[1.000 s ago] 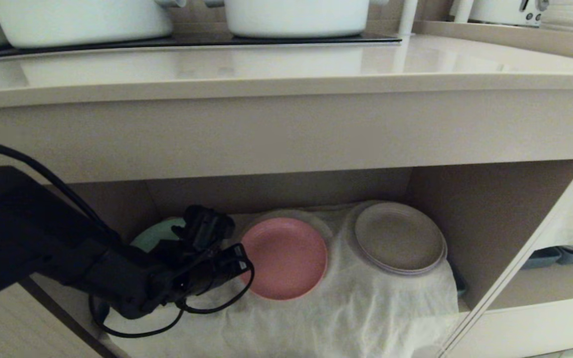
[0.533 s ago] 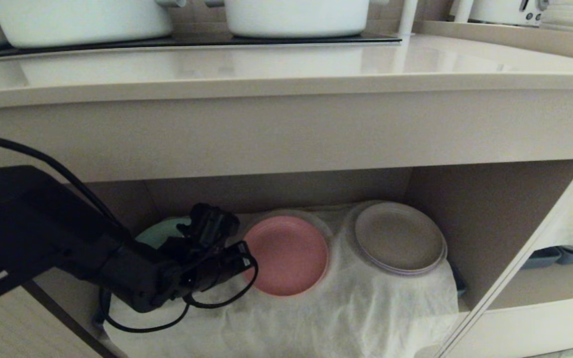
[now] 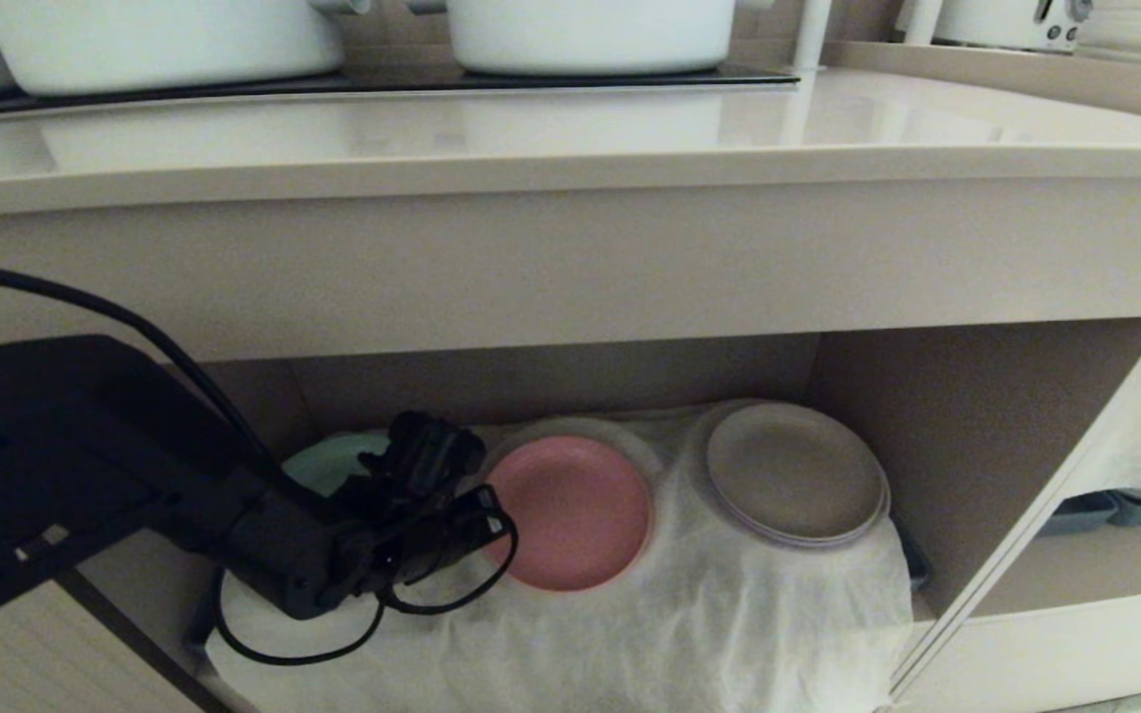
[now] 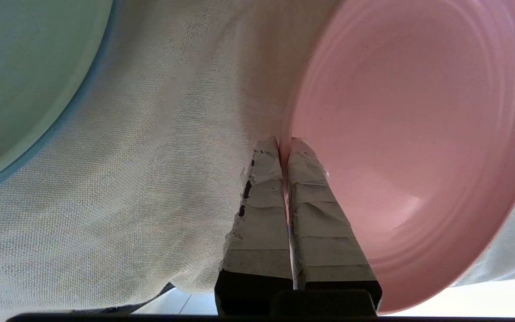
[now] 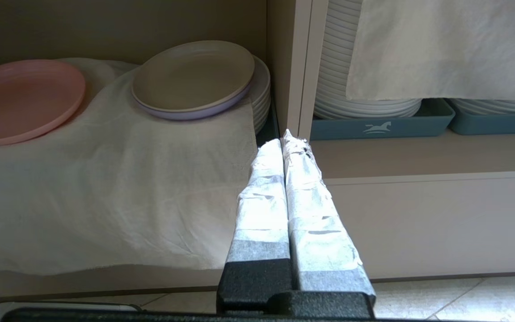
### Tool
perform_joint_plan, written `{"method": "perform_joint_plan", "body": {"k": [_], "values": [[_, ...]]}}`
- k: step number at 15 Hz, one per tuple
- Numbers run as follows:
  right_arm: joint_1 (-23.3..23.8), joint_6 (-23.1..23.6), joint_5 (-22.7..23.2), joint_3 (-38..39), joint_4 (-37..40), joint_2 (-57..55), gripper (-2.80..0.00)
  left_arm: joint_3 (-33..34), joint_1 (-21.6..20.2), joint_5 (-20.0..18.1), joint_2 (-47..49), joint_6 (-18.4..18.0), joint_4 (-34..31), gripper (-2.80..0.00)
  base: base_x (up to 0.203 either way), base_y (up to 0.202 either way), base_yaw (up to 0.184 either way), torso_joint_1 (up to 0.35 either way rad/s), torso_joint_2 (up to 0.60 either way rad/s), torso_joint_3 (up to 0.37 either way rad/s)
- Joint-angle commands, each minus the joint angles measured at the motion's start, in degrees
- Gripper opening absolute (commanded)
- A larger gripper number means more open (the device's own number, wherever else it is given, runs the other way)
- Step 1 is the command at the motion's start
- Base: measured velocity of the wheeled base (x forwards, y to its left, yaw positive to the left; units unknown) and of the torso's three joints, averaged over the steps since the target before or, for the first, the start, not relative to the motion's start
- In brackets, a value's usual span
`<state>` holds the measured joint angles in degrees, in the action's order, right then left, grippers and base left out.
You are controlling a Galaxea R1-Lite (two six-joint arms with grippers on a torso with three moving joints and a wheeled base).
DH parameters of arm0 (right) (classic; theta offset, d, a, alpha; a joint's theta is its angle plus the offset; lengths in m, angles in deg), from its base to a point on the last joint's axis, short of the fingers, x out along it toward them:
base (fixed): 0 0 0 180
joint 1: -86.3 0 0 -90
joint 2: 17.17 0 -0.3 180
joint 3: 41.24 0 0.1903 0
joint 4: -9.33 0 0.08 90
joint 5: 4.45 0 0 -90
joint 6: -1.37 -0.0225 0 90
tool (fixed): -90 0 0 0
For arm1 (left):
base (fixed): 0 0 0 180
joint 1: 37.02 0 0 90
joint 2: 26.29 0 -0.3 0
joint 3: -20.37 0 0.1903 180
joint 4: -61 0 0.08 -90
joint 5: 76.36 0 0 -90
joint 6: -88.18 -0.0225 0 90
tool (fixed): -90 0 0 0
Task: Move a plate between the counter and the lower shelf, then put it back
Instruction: Put the plate in the cupboard
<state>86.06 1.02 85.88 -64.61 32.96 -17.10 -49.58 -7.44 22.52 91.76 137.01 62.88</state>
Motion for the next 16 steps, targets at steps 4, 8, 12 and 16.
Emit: {"method": "perform_joint_plan", "body": {"k": [4,8,12,16], "values": [[-0.02,0.00,0.02,0.00,0.00,-0.07,-2.80,-1.16,-0.04,0.37,0.70,2.15,-0.19,-2.80,0.000,0.000,0.000,0.000,0.00,0.000],[-0.07,0.00,0.02,0.00,-0.01,-0.07,-2.80,-1.58,-0.04,0.53,1.13,2.32,-0.20,-2.80,0.000,0.000,0.000,0.000,0.00,0.000],[-0.04,0.00,0.02,0.00,0.00,-0.07,-2.80,-1.67,-0.04,1.14,1.83,2.58,-0.20,-2.80,0.000,0.000,0.000,0.000,0.00,0.000],[-0.02,0.00,0.02,0.00,-0.08,-0.07,-2.80,-1.67,-0.04,1.14,1.92,3.20,-0.20,-2.80,0.000,0.000,0.000,0.000,0.00,0.000]]}}
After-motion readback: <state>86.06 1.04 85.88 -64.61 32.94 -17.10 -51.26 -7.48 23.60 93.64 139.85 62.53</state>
